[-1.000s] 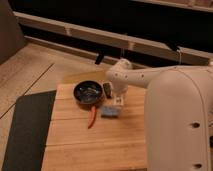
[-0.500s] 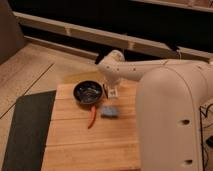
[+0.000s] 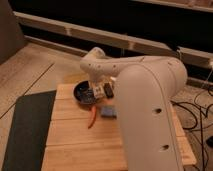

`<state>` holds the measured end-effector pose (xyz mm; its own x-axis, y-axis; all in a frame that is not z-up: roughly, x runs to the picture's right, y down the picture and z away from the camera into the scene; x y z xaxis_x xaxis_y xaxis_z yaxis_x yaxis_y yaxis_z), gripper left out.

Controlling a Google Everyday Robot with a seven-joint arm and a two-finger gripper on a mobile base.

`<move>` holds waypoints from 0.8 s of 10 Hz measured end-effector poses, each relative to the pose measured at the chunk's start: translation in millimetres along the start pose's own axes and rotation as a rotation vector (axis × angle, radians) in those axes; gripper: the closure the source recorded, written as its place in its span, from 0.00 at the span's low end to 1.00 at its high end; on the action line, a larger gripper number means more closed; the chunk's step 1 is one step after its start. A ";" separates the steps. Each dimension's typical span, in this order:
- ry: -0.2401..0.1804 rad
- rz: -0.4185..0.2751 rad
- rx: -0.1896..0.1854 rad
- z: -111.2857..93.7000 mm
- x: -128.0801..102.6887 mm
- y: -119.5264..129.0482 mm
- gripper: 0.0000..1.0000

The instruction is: Place the bottle in the ceramic bowl

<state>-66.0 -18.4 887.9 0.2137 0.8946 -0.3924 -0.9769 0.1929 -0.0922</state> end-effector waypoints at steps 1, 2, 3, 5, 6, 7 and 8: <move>0.006 -0.013 -0.025 4.2 0.4 10.6 0.97; 0.012 -0.021 -0.042 8.1 1.2 16.7 0.90; 0.020 -0.026 -0.063 13.8 2.0 21.4 0.81; 0.036 -0.025 -0.111 25.2 0.9 26.7 0.61; 0.040 -0.029 -0.138 29.4 -1.5 29.4 0.50; 0.044 -0.032 -0.162 32.2 -3.8 31.9 0.40; 0.049 -0.038 -0.184 34.8 -6.0 33.9 0.30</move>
<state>-100.6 -3.2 918.9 0.2545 0.8666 -0.4292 -0.9514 0.1447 -0.2719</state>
